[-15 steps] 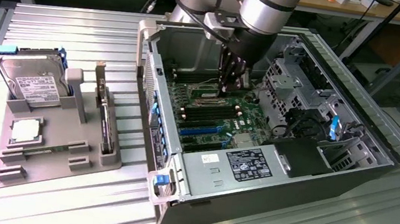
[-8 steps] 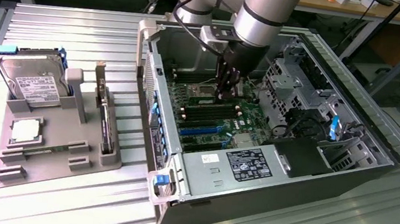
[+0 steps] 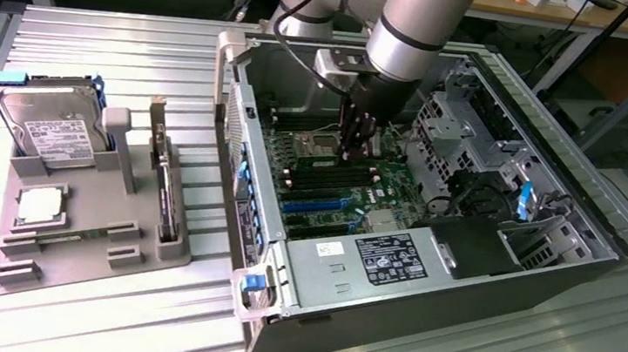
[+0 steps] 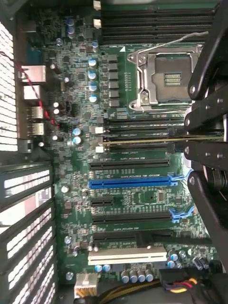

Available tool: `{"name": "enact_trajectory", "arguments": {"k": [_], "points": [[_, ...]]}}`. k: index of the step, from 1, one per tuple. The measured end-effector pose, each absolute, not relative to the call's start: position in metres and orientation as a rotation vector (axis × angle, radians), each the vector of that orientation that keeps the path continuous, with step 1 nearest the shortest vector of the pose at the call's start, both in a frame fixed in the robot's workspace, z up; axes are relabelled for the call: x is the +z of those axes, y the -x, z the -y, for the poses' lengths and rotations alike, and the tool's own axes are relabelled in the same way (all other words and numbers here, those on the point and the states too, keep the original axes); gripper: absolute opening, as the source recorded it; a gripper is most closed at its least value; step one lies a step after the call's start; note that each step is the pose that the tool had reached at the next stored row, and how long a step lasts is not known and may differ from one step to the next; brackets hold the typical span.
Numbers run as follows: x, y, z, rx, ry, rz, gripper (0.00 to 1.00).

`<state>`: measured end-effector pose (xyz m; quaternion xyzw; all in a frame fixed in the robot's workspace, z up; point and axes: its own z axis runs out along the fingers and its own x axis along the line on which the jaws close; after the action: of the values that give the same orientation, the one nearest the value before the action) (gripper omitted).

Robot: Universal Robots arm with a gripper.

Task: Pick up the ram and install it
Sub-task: 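Pick up the ram and move it above insertion slot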

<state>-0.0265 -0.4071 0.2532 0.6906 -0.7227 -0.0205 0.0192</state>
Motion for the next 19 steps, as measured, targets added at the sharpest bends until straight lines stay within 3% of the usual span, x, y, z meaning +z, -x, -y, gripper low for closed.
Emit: {"name": "enact_trajectory", "arguments": {"k": [19], "points": [[0.233,0.025,0.406,-0.045,-2.100,2.272,0.14]]}}
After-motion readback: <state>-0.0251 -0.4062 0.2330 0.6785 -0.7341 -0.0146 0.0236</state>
